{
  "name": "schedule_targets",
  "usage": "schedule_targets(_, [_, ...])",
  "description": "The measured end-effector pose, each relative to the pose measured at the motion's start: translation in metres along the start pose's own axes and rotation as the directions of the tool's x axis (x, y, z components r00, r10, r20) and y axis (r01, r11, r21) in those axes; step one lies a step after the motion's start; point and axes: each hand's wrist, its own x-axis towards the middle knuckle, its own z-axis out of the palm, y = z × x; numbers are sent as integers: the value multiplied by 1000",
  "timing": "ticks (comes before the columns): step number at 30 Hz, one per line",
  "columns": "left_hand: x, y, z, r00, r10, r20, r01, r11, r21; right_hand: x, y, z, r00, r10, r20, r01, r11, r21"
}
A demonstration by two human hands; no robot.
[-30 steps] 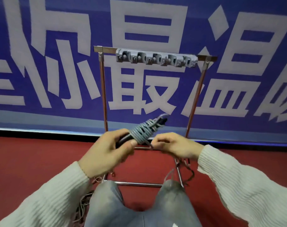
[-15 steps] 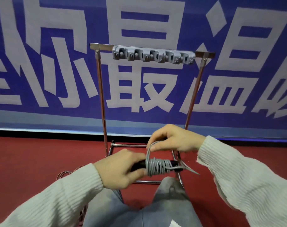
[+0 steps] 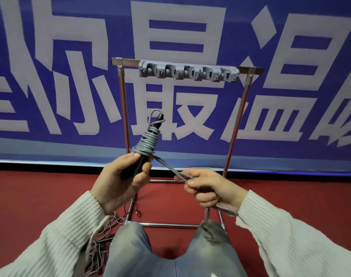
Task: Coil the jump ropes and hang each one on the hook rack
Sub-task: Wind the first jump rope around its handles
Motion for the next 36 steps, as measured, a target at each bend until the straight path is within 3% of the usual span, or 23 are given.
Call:
schedule_targets(4, [19,8,-3,983,-41,-179,39,999,-18,5,5,6,980,134,-147,-162,968,-191])
schedule_targets(8, [27,8,-10,950,-27,-311,41,998,41,3,11,2,961,27,-276,-144,900,-411])
schedule_targets(10, [25,11,-16,948,-8,-319,15,1000,19,-2,8,-3,963,-18,-268,-131,840,-527])
schedule_targets(17, [33,10,-30,924,-1,-382,9,1000,20,-12,10,-11,962,-59,-267,-96,842,-531])
schedule_targets(19, [41,5,-36,897,42,-439,21,990,138,-10,12,-12,948,-111,-299,-85,817,-571])
schedule_targets(20, [46,0,-40,872,106,-477,73,937,342,-9,11,-12,943,-149,-297,-70,784,-616])
schedule_targets(21, [51,-7,-47,849,201,-488,178,761,624,-9,10,-13,940,-187,-286,-57,740,-671])
schedule_targets(22, [54,-17,-54,857,272,-437,282,464,840,-10,7,-13,940,-214,-267,-49,688,-724])
schedule_targets(23, [56,-28,-58,885,271,-379,348,158,924,-11,3,-13,946,-217,-239,-53,627,-777])
schedule_targets(24, [58,-38,-60,898,235,-372,394,-53,917,-12,-1,-13,959,-199,-202,-59,558,-828])
schedule_targets(25, [59,-47,-61,905,197,-377,410,-169,896,-14,-6,-12,973,-163,-166,-65,493,-868])
schedule_targets(28, [57,-70,-42,958,-33,-285,247,-408,879,-11,-22,-6,988,-111,-107,-54,402,-914])
schedule_targets(30, [44,-87,-18,961,-243,-133,17,-430,903,-6,-34,-6,986,-135,-102,-45,371,-928])
schedule_targets(32, [27,-97,5,935,-346,82,-215,-365,906,-2,-39,-9,989,-131,-70,-18,362,-932])
schedule_targets(34, [12,-94,22,894,-335,297,-378,-210,902,1,-36,-14,993,-104,-49,0,422,-907])
schedule_targets(36, [0,-80,37,870,-254,422,-424,50,904,-3,-29,-16,995,-82,-59,-4,552,-834])
